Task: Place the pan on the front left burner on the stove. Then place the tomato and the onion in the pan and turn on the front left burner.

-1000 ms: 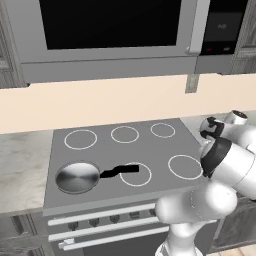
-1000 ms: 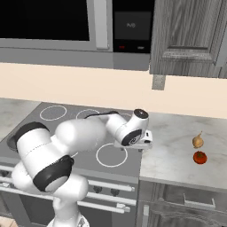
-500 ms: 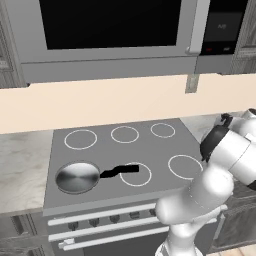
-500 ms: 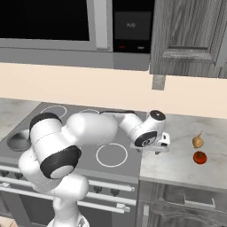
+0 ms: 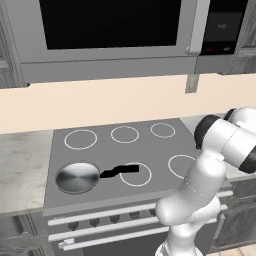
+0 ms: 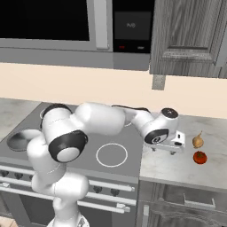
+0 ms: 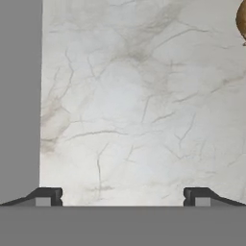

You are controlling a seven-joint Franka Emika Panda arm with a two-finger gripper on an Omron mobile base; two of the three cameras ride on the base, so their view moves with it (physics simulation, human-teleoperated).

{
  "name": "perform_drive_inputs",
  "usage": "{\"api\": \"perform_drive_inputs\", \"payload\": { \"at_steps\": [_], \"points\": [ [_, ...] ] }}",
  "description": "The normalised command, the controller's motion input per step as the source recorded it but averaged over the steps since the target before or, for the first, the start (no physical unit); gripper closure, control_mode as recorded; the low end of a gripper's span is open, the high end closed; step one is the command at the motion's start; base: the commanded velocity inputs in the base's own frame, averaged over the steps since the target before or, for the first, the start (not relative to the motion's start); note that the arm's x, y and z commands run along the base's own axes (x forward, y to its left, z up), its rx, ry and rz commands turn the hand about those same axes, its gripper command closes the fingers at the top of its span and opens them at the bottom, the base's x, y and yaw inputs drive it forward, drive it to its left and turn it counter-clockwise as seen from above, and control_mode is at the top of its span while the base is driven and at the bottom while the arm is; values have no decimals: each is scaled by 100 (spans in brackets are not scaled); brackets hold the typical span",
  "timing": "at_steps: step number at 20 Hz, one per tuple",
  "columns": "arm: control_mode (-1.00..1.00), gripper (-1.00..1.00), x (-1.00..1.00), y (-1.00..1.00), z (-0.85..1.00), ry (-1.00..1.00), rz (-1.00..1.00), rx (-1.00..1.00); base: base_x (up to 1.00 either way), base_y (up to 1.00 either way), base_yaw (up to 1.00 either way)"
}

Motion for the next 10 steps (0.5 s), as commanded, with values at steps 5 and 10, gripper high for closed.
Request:
{"api": "perform_drive_inputs", "payload": {
  "at_steps": [5,10],
  "points": [
    [-100,-100,2,-58,3,-2,-2,-1,0,0,0],
    [-100,-100,0,-58,11,-8,0,0,0,0,0]
  ]
}}
